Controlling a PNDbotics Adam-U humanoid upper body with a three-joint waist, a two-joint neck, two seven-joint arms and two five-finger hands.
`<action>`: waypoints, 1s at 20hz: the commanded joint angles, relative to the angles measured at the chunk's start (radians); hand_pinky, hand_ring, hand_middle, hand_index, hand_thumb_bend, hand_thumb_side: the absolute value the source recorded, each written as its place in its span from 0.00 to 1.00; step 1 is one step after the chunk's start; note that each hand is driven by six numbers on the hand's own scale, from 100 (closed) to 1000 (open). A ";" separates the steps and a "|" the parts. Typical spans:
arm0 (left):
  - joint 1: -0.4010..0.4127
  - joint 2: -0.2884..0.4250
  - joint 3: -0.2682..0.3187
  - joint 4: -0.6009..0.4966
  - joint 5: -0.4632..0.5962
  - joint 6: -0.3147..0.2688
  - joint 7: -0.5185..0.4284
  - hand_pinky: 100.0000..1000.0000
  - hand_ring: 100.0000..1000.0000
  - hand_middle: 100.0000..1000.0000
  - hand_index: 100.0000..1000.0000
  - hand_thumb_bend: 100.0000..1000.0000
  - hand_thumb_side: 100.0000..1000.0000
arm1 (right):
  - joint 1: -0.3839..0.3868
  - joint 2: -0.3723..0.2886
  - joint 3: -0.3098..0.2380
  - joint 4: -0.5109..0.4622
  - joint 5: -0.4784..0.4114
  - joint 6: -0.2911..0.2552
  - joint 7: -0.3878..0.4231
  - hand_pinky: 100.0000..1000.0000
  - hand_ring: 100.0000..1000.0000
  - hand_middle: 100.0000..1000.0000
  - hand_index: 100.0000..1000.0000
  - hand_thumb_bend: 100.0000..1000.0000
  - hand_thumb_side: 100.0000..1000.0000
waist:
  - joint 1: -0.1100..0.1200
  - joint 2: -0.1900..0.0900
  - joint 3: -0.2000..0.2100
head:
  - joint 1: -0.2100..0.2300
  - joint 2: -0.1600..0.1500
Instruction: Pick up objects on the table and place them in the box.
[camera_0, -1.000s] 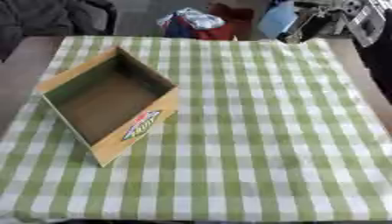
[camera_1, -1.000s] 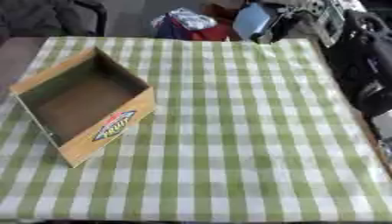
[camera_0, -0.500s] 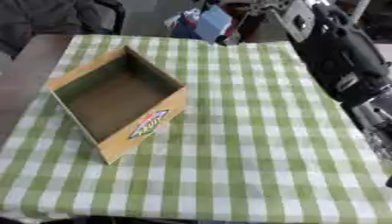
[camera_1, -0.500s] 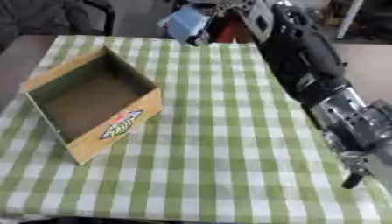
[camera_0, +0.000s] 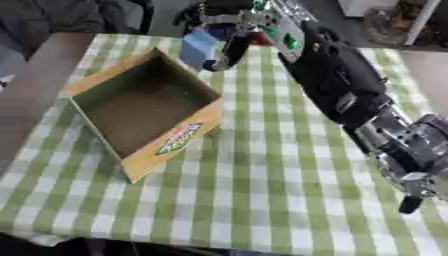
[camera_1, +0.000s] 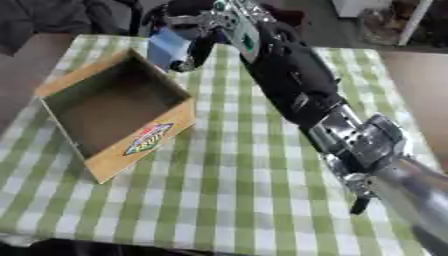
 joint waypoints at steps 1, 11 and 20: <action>-0.018 0.002 -0.001 -0.019 0.003 -0.005 -0.002 0.62 0.51 0.62 0.70 0.00 0.62 | -0.022 0.011 0.005 -0.004 0.014 -0.049 0.051 0.89 1.00 0.96 0.58 0.00 0.11 | 0.005 -0.010 0.010 | -0.009 -0.006; -0.021 -0.002 0.001 -0.019 0.002 -0.010 0.000 0.61 0.51 0.62 0.70 0.00 0.62 | 0.024 0.076 0.031 0.018 0.072 -0.080 0.075 0.89 1.00 0.96 0.59 0.00 0.14 | 0.007 -0.004 0.022 | -0.021 0.003; -0.020 -0.003 0.003 -0.019 0.000 -0.008 0.001 0.61 0.51 0.62 0.70 0.00 0.62 | 0.039 0.084 0.044 0.021 0.158 -0.119 0.064 0.91 1.00 0.96 0.87 0.09 0.19 | 0.006 -0.002 0.014 | -0.019 0.006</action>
